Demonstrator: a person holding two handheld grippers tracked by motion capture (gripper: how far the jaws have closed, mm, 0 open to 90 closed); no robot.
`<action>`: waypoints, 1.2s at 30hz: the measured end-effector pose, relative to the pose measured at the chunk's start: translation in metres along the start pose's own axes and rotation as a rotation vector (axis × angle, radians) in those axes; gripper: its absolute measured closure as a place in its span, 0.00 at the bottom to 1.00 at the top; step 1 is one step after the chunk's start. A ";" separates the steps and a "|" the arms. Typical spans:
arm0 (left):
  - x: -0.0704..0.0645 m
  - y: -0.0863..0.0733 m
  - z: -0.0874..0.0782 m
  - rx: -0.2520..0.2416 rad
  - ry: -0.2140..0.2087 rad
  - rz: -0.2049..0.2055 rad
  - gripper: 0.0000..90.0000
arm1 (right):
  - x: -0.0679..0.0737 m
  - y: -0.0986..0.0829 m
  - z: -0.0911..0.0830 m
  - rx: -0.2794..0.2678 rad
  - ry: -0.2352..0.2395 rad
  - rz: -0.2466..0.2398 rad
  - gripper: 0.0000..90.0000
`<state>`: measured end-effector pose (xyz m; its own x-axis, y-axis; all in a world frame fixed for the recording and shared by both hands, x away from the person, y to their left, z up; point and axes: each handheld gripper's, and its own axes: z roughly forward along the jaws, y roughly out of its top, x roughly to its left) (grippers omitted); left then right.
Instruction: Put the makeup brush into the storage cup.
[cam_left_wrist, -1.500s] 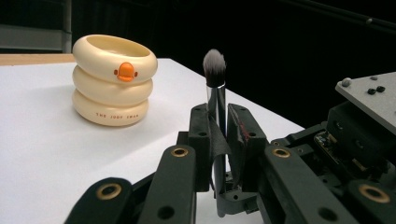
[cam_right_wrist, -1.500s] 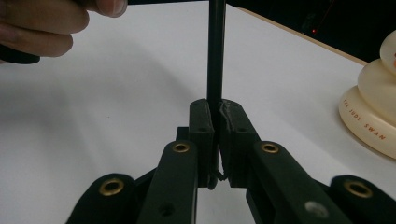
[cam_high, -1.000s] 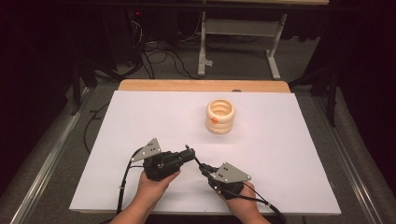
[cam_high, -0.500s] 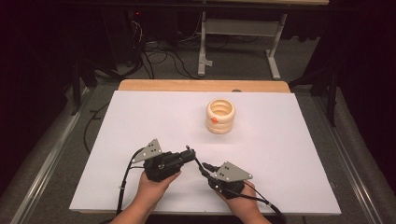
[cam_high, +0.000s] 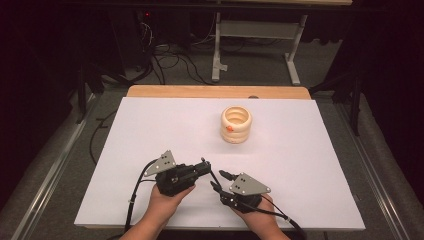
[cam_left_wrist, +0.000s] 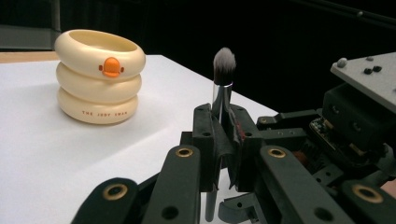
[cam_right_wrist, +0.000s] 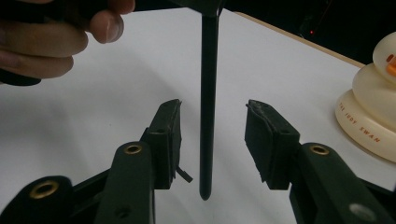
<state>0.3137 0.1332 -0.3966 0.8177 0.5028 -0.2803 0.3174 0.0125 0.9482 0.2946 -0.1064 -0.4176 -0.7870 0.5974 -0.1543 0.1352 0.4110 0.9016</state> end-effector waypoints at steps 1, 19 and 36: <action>-0.001 0.000 0.001 0.003 -0.002 0.001 0.92 | 0.001 0.000 0.000 -0.004 -0.001 0.011 0.63; -0.010 -0.007 0.010 0.032 -0.016 0.033 0.92 | 0.001 0.004 -0.006 -0.048 -0.018 0.013 0.71; -0.012 -0.007 0.010 0.022 -0.018 0.032 0.92 | 0.004 0.008 -0.010 -0.070 -0.014 -0.008 0.94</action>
<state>0.3064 0.1185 -0.4009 0.8357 0.4874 -0.2529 0.3014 -0.0222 0.9532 0.2861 -0.1076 -0.4070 -0.7795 0.6039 -0.1663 0.0862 0.3665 0.9264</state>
